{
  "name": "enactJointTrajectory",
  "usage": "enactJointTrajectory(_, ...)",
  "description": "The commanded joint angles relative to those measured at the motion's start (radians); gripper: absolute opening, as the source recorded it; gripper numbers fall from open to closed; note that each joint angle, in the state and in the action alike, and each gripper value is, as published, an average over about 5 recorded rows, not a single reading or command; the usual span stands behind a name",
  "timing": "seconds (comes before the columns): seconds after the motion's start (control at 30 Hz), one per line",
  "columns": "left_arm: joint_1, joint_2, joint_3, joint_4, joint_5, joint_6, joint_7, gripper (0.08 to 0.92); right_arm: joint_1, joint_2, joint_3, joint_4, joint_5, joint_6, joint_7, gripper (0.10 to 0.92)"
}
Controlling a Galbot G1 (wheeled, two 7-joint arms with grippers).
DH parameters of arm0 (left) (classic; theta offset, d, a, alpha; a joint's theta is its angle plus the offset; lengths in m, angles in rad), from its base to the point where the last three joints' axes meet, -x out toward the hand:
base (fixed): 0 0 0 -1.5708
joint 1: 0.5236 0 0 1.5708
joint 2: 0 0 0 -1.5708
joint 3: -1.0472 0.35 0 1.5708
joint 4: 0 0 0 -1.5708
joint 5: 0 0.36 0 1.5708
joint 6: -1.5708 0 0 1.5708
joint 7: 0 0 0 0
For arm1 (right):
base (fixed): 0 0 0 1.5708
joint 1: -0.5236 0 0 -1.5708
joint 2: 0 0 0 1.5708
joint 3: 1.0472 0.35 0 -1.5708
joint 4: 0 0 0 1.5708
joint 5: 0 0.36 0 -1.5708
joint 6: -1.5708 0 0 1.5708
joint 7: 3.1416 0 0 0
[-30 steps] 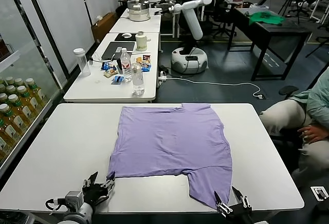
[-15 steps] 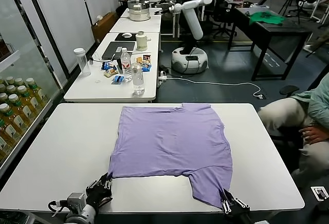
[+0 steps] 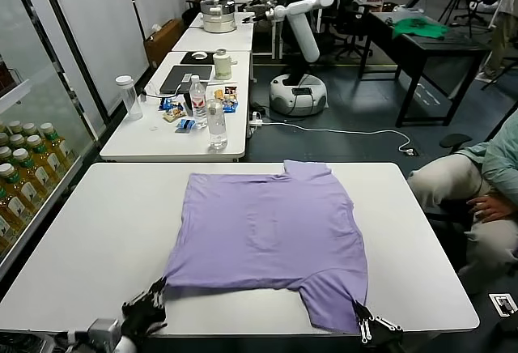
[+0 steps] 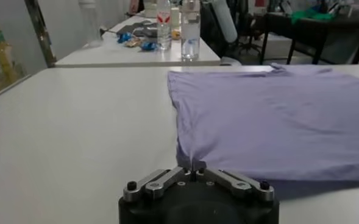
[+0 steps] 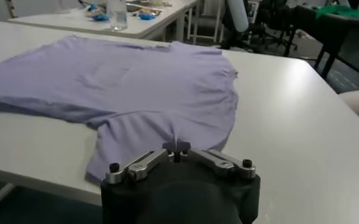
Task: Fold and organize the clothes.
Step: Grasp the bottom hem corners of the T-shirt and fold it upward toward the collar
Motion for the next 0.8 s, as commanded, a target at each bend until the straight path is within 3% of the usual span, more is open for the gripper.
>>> enactJointTrajectory(0.03,0.03,0.026,-0.054,-0.061,0.012,-0.032,-0.002,0.086,0.055,-0.013,0.004,0.032,-0.013,-0.002,0.003,0.115)
enactJointTrajectory(0.2,-0.22,-0.002,-0.023,0.09,-0.031,-0.016,0.035,0.086,0.269,0.026,-0.054,-0.046,0.023,-0.061,0.01,0.115)
enactJointTrajectory(0.3,-0.31,-0.007,-0.014,0.15,-0.066,-0.004,0.066,0.086,0.362,0.04,-0.077,-0.085,0.052,-0.099,0.014,0.115)
enactJointTrajectory(0.8,-0.517,0.025,0.024,0.34,-0.132,0.011,0.176,0.086,0.65,0.091,-0.175,-0.276,0.083,-0.167,0.022,0.115)
